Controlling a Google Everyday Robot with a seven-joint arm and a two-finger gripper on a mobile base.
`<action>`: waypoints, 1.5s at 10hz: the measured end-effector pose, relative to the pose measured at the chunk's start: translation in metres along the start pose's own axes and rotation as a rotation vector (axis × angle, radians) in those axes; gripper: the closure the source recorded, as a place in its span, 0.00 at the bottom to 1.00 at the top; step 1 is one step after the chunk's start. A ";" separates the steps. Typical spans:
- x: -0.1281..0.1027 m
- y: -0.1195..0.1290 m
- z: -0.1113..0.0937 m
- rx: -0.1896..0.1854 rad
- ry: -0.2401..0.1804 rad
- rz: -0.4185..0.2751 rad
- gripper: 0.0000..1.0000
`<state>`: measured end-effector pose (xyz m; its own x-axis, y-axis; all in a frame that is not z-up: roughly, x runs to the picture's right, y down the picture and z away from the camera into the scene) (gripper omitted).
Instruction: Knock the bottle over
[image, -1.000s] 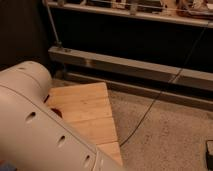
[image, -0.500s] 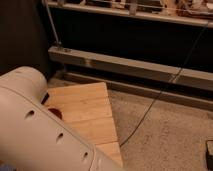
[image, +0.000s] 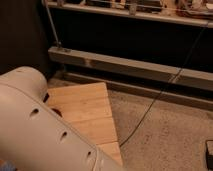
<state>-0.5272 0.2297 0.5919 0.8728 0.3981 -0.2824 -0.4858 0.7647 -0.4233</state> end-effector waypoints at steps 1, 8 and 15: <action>-0.006 -0.001 -0.008 0.000 -0.026 -0.007 1.00; -0.024 0.014 -0.009 0.035 -0.024 -0.067 1.00; -0.151 -0.006 -0.139 0.127 -0.401 0.042 1.00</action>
<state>-0.6627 0.0948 0.5171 0.8137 0.5770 0.0710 -0.5337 0.7899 -0.3020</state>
